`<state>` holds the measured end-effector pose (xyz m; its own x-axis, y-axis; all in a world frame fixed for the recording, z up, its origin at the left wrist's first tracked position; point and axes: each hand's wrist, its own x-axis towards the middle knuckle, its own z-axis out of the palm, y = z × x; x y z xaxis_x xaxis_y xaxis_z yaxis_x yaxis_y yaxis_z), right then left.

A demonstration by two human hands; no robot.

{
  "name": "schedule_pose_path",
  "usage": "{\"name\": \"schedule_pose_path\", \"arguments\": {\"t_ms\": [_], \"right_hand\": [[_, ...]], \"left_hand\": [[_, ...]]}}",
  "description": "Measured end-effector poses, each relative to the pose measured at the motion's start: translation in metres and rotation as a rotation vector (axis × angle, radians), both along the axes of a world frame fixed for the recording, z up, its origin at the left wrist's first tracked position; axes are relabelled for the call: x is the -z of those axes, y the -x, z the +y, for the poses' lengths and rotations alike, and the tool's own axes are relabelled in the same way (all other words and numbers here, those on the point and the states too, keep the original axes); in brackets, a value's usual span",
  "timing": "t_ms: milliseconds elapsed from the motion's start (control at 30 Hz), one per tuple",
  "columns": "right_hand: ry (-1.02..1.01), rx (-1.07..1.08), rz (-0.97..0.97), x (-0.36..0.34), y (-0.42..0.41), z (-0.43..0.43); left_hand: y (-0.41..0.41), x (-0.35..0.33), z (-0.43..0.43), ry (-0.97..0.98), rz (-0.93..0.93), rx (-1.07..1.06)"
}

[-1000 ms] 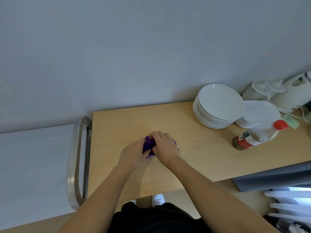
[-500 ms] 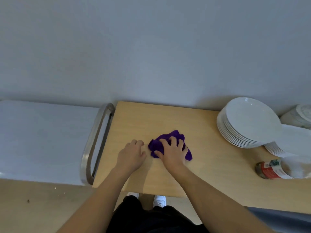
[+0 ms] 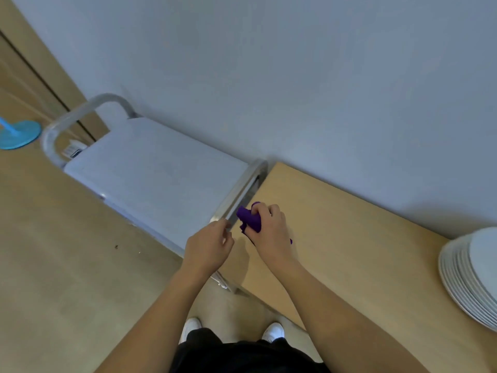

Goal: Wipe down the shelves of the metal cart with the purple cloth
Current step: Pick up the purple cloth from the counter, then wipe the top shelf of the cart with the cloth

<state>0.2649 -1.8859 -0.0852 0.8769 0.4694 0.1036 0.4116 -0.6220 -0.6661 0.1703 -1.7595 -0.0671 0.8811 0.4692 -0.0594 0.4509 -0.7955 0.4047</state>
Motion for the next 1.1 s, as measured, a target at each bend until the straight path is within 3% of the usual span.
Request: {"name": "schedule_pose_path", "arguments": {"t_ms": [233,700,1100], "right_hand": [[-0.022,-0.206,-0.022,-0.006,0.045,0.102],[0.006,-0.341,0.025,0.001,0.148,0.319],[0.095,-0.314,0.082,0.014,0.127,0.432]], "left_hand": [[0.064,0.002,0.085,-0.002,-0.014,-0.149],[0.167,0.000,0.294,-0.122,0.100,-0.162],[0.148,0.013,0.413,-0.102,0.103,-0.148]]}}
